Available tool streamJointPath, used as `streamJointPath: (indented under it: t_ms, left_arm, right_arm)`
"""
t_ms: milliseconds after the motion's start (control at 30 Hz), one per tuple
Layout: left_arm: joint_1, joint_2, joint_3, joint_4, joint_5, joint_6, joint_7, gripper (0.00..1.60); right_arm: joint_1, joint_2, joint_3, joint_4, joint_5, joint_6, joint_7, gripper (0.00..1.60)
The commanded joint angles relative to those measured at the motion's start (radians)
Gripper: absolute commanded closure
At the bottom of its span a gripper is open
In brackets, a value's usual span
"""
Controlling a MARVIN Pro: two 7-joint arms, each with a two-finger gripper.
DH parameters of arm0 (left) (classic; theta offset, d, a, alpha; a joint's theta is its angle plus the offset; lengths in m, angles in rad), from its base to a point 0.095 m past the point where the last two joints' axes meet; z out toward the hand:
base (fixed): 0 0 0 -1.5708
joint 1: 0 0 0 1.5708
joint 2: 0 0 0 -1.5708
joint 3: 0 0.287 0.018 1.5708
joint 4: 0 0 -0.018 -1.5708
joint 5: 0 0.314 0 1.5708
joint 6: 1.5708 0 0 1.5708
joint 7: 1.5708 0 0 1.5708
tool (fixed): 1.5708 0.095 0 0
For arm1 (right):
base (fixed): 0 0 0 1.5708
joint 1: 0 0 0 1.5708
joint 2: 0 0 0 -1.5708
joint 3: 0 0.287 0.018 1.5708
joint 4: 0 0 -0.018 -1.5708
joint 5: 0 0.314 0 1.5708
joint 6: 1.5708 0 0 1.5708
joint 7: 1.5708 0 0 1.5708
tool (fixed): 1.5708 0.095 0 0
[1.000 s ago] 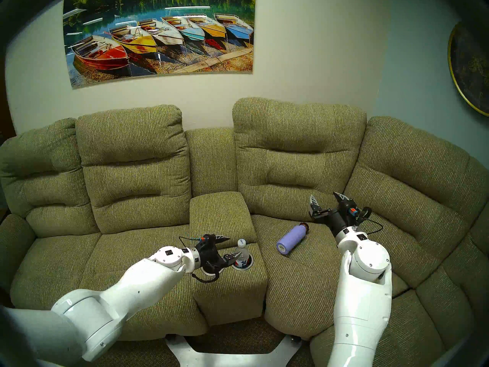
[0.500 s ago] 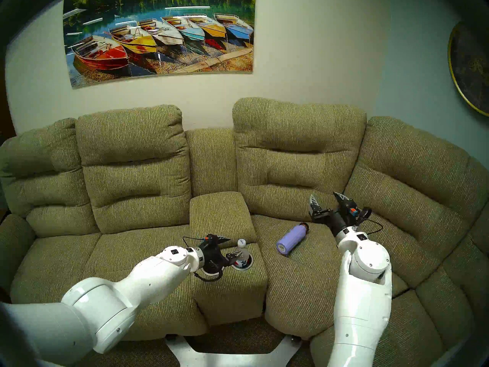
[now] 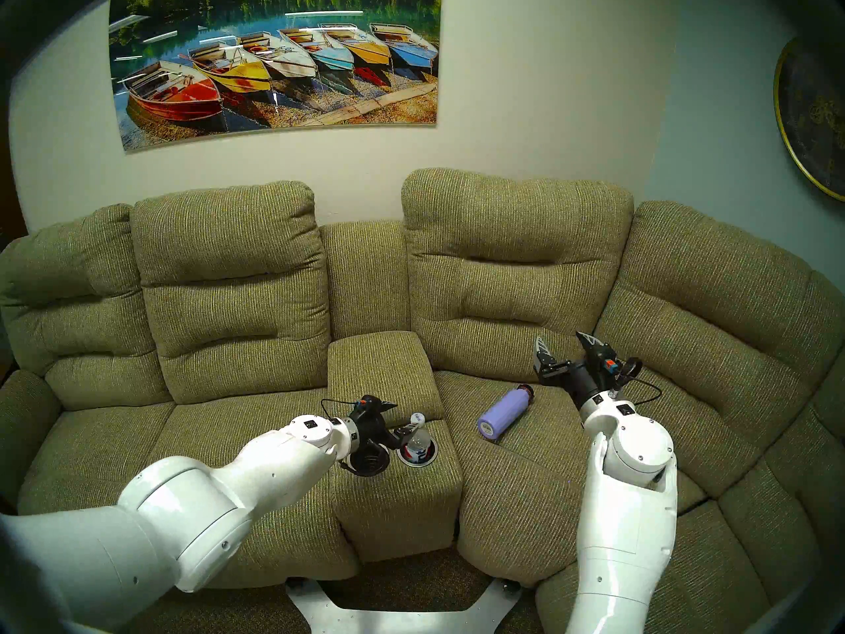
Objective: Take bottles out of cup holder
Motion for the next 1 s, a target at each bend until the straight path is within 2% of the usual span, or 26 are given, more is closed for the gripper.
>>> streamJointPath:
  t_ms: [0, 467, 967]
  left_arm:
    - [-0.061, -0.048, 0.008, 0.033, 0.012, 0.001, 0.017, 0.0]
    - [-0.089, -0.075, 0.014, 0.09, 0.038, 0.013, 0.046, 0.0]
    - [-0.097, -0.101, 0.028, 0.1, 0.07, 0.031, 0.062, 0.0]
  right_arm:
    - [0.009, 0.001, -0.001, -0.021, 0.003, -0.004, 0.0, 0.0]
    - [0.009, 0.001, -0.001, -0.02, 0.003, -0.004, 0.0, 0.0]
    - [0.009, 0.001, -0.001, -0.019, 0.003, -0.004, 0.0, 0.0]
